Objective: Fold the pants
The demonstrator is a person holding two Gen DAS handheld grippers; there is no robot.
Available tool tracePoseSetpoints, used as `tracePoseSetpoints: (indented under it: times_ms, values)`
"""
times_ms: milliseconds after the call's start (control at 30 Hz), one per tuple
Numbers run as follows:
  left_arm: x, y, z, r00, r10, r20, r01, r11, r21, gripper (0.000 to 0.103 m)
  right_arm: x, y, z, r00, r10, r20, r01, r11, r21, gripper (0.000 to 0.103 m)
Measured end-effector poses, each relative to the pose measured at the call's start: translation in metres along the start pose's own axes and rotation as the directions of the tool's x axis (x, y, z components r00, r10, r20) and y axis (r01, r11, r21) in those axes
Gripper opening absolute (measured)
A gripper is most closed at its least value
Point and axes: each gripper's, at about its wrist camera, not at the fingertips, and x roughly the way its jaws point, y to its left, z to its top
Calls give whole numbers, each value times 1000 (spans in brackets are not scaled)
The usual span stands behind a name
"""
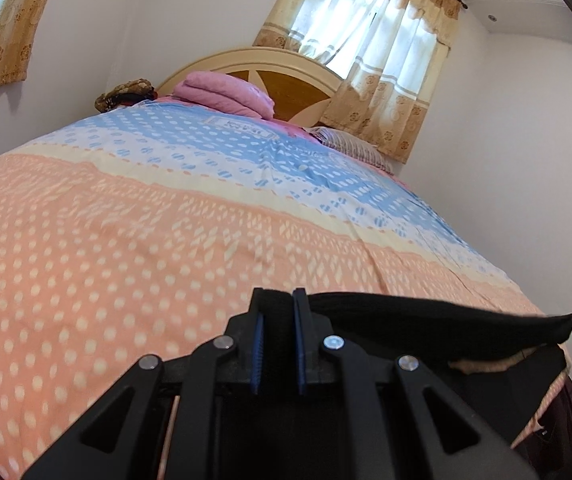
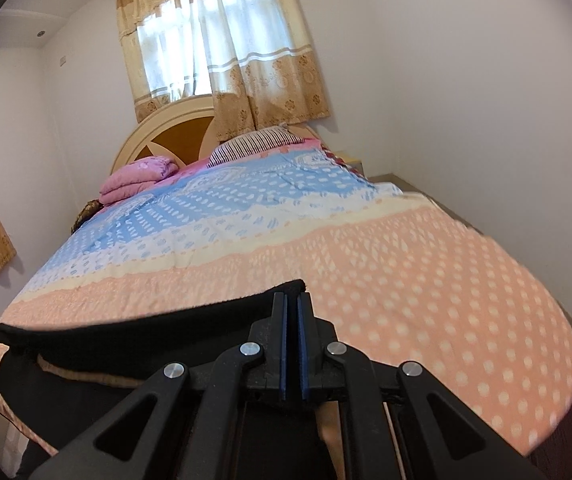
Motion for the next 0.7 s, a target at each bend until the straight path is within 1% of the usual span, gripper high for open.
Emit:
tracePoseSetpoints:
  times_ms: [100,200,367,500,567,600,633,667,700]
  values:
    - [-14,1,-16,1000,-25,9,25,1000,10,13,-6,-9,-18,1000,-6,-22,6,1000,15,4]
    - [-24,2,-35,999,-37,1,37,999,27,14,-8,-19,-35,998,-22,-51,24,999,36,4]
    - [-30,7,-57,1000,-21,-20,22,999,46,14,-14,-31,-56,997,-35,-70,39,997,64,4]
    - [-31,7,-66,1000,5,-23,-4,997,75,17,-7,-31,-68,991,-60,-123,63,998,27,4]
    - [-30,3,-67,1000,23,-21,-21,994,107,18,-12,-29,-68,991,-68,-114,71,997,23,11]
    - [-31,2,-69,999,27,-21,-25,993,115,18,-17,-26,-66,990,-89,-106,91,996,19,27]
    - [-32,0,-69,999,35,-19,-33,991,129,18,-23,-23,-65,989,-114,-94,116,993,11,50]
    - [-33,-2,-69,999,45,-15,-42,989,142,20,-30,-19,-64,988,-132,-78,132,991,4,58]
    - [-34,-3,-70,999,48,-12,-46,988,150,20,-40,-13,-62,989,-139,-50,139,990,0,62]
